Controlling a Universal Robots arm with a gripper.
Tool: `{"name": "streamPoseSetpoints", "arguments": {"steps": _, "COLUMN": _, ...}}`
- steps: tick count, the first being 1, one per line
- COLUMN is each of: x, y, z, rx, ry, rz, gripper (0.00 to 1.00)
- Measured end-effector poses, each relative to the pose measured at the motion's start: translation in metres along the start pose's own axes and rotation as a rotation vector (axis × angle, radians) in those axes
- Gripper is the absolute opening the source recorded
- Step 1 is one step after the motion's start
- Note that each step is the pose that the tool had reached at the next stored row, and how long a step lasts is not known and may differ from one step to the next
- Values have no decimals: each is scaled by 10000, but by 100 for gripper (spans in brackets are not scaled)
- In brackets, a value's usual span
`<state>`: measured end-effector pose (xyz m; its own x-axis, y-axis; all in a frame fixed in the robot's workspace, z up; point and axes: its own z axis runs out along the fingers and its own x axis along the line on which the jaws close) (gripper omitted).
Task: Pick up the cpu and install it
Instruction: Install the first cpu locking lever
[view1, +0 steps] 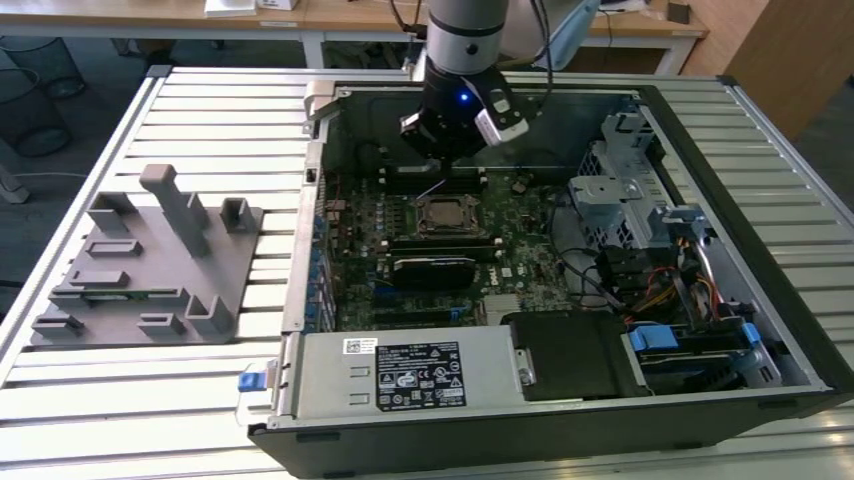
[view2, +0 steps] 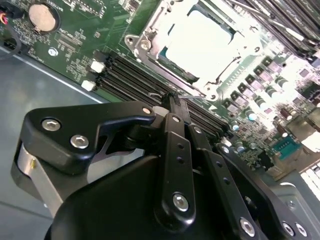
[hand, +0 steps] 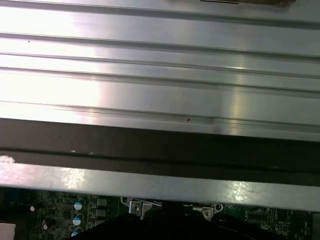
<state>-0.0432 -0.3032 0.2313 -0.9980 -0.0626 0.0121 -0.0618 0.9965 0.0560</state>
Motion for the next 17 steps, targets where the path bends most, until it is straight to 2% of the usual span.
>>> {"name": "streamPoseSetpoints", "arguments": {"steps": 17, "x": -126, "y": -6, "z": 164, "rx": -8, "ry": 107, "rz": -2, "gripper": 11}}
